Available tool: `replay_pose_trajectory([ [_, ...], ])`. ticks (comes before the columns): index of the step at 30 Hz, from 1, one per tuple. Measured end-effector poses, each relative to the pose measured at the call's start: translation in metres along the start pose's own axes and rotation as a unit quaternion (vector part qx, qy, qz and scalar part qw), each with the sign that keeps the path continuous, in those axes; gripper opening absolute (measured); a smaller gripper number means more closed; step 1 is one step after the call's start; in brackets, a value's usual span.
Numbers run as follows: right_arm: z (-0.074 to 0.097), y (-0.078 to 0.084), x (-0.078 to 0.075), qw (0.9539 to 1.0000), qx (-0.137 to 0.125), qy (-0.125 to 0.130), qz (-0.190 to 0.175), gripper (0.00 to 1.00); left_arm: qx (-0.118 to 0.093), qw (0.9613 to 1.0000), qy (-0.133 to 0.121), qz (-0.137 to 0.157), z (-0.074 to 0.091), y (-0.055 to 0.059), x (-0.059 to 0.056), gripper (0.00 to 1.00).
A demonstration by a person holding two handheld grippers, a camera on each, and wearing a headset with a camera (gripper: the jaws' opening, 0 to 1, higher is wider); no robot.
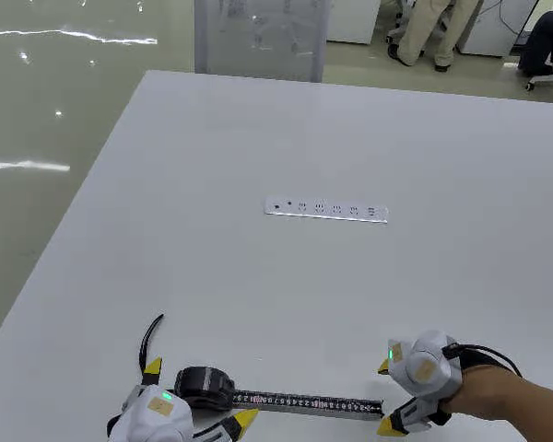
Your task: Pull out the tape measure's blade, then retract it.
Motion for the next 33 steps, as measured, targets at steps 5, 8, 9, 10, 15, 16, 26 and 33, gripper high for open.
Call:
replay_pose_trajectory([
  [5, -0.008, 0.005, 0.0, 1.0, 0.009, -0.004, -0.002, 0.46, 0.006, 0.9998, 0.0, 0.017, -0.001, 0.003, 0.004, 0.97],
  [8, -0.011, 0.008, 0.001, 0.9999, 0.011, -0.005, -0.006, 0.42, 0.009, 0.9996, -0.006, 0.027, -0.002, 0.005, 0.006, 0.97],
  [9, -0.012, 0.009, 0.001, 0.9999, 0.012, -0.006, -0.008, 0.4, 0.009, 0.9995, -0.007, 0.029, -0.001, 0.005, 0.006, 0.97],
  [10, -0.012, 0.01, 0.002, 0.9999, 0.012, -0.007, -0.006, 0.37, 0.009, 0.9995, -0.007, 0.03, -0.002, 0.005, 0.007, 0.97],
  [15, -0.015, 0.01, 0.004, 0.9999, 0.01, -0.007, -0.005, 0.29, 0.012, 0.9994, -0.005, 0.033, -0.002, 0.006, 0.006, 0.97],
  [16, -0.016, 0.01, 0.004, 0.9999, 0.01, -0.008, -0.004, 0.27, 0.012, 0.9994, -0.005, 0.033, -0.002, 0.006, 0.005, 0.96],
  [26, -0.019, 0.01, 0.001, 0.9999, 0.014, 0.002, 0.002, 0.15, 0.017, 0.9991, -0.006, 0.039, -0.001, 0.007, 0.006, 0.93],
  [33, -0.019, 0.008, 0.004, 0.9994, 0.027, 0.009, 0.021, 0.15, 0.029, 0.9975, -0.01, 0.064, -0.002, 0.01, 0.007, 0.91],
])
Point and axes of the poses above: the centre of the closed fingertips' face, and the gripper's own axes: z roughly backward along the fingers, x roughly to its left, y roughly out of its underside, the point moved 8 cm from there along z, roughly backward along the fingers, and after that the axes turned 6 degrees about -y, right-handed, at the moved point
